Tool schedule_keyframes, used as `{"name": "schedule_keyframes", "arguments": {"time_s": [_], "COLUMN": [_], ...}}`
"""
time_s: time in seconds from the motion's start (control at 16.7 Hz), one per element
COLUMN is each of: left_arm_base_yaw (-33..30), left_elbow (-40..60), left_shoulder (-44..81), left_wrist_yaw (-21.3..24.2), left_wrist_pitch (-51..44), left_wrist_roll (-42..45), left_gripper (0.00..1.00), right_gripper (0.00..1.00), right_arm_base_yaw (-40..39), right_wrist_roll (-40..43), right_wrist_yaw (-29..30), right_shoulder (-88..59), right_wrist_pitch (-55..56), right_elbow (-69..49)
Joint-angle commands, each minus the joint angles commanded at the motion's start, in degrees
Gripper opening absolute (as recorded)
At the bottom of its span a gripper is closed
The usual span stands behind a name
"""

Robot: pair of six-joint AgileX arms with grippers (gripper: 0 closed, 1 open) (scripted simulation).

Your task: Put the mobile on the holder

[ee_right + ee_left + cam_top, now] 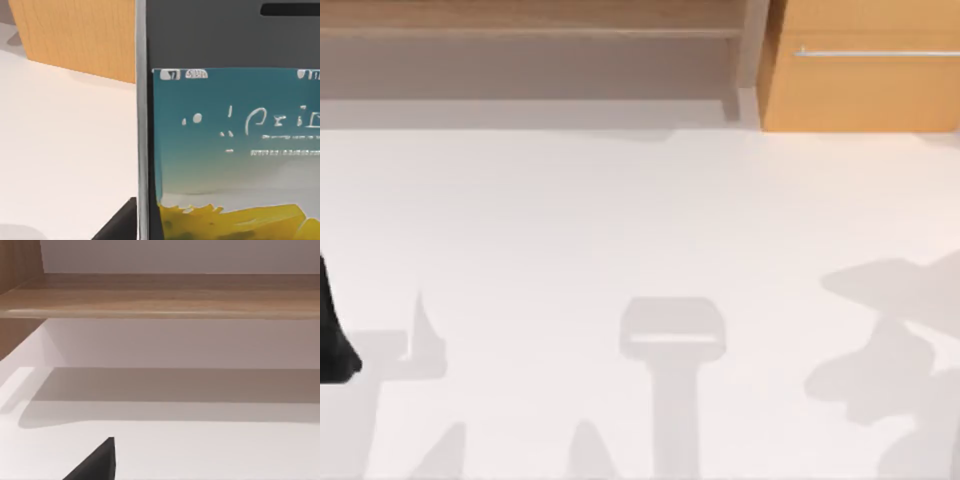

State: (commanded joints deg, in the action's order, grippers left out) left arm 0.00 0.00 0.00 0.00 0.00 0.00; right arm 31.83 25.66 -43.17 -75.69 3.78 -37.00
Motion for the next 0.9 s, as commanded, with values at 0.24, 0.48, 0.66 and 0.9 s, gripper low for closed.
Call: {"name": "schedule_keyframes", "arguments": {"time_s": [0.24, 0.48, 0.66, 0.9], "left_arm_base_yaw": [0.0, 0.0, 0.0, 0.0], "left_elbow": [0.0, 0.0, 0.0, 0.0], "left_shoulder": [0.0, 0.0, 0.0, 0.0], "left_wrist_yaw": [0.0, 0.0, 0.0, 0.0], "left_wrist_pitch": [0.0, 0.0, 0.0, 0.0], "left_wrist_roll": [0.0, 0.0, 0.0, 0.0], "left_gripper": [1.00, 1.00, 1.00, 1.00], "right_gripper": [0.08, 0.38, 0.60, 0.90], "right_arm_base_yaw": [0.0, 0.0, 0.0, 0.0], "right_wrist_roll": [0.0, 0.0, 0.0, 0.0], "right_wrist_yaw": [0.0, 0.0, 0.0, 0.0], "right_shoulder": [0.0, 0.0, 0.0, 0.0], "right_wrist_pitch": [0.0, 0.0, 0.0, 0.0], "right_elbow": [0.0, 0.0, 0.0, 0.0]}}
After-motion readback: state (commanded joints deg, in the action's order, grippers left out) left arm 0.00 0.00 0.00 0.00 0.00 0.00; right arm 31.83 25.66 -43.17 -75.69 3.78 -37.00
